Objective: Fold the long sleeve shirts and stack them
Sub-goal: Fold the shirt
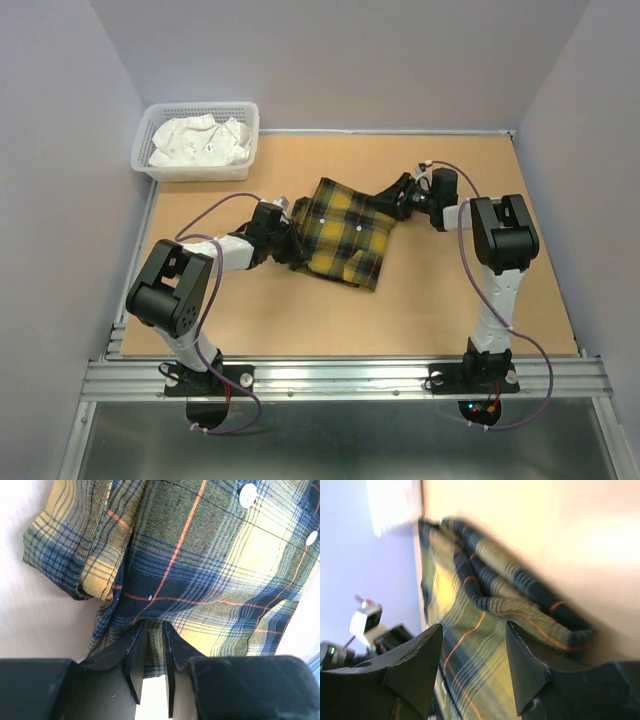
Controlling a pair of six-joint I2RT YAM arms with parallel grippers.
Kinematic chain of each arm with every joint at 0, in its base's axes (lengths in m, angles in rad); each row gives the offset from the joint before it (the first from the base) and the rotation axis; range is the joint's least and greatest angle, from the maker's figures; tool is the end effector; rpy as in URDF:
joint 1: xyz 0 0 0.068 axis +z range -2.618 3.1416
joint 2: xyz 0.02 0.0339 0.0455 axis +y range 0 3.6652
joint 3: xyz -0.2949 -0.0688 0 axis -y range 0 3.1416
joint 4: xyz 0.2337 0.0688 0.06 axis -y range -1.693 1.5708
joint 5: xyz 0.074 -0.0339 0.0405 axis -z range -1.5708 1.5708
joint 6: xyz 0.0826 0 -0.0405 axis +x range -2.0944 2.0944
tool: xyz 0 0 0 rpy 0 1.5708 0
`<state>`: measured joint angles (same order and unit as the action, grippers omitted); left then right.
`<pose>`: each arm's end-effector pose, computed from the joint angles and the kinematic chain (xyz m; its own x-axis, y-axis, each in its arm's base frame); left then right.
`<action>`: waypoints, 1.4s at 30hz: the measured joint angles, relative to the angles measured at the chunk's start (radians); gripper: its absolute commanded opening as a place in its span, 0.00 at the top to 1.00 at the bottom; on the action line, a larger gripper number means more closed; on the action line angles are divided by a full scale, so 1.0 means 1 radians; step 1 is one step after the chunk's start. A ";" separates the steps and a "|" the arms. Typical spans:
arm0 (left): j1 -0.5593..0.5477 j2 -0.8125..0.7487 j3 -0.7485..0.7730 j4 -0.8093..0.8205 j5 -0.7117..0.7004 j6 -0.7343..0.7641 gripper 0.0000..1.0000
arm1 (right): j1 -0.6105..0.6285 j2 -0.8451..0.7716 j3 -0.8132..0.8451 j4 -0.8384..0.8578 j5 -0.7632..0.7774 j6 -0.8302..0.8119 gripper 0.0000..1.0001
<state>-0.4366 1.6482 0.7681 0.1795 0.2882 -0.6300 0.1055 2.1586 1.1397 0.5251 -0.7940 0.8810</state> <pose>0.3118 -0.1714 0.1668 -0.8269 -0.2375 -0.5097 0.1425 0.7884 -0.5984 0.4645 0.1084 0.1288 -0.8386 0.4550 -0.2996 -0.0808 0.4400 0.8943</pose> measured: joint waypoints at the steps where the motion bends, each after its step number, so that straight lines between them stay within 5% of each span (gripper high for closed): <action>1: 0.000 0.000 0.000 0.001 0.000 0.002 0.68 | -0.006 -0.008 0.000 -0.009 0.009 -0.005 0.41; 16: 0.029 0.024 0.046 -0.039 0.008 0.044 0.60 | -0.040 -0.064 -0.127 0.044 0.100 -0.009 0.52; 22: 0.121 0.116 0.199 -0.102 -0.031 0.091 0.44 | -0.014 -0.263 -0.331 -0.073 0.166 -0.026 0.52; 26: 0.143 0.174 0.322 -0.137 -0.058 0.122 0.22 | 0.103 -0.422 -0.436 -0.164 0.226 -0.028 0.52; 28: 0.144 0.168 0.351 -0.147 -0.061 0.131 0.18 | 0.156 -0.483 -0.457 -0.207 0.237 -0.020 0.52; 33: 0.137 0.056 0.327 -0.175 -0.059 0.136 0.19 | 0.172 -0.633 -0.431 -0.312 0.283 -0.037 0.51; 42: 0.008 -0.219 0.097 -0.177 -0.019 0.099 0.47 | 0.162 -0.528 -0.138 -0.291 0.243 -0.060 0.52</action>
<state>-0.4282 1.4292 0.8646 0.0021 0.2695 -0.5312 0.2676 1.6306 1.0016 0.2337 -0.5510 0.8207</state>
